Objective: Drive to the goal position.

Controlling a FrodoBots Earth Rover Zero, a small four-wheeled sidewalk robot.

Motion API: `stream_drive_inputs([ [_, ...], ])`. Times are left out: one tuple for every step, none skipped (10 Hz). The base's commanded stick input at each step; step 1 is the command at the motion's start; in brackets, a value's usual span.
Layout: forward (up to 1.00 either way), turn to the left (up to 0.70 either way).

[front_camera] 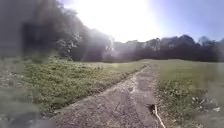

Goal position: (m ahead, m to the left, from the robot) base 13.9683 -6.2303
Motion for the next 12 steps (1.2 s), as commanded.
stream_drive_inputs([
  [0.50,0.00],
  [0.50,0.00],
  [0.50,0.00],
  [0.50,0.00],
  [0.50,0.00],
  [0.50,0.00],
  [0.50,-0.27],
  [0.50,-0.27],
  [0.50,-0.27],
  [0.50,-0.15],
  [0.50,0.00],
  [0.50,0.00],
])
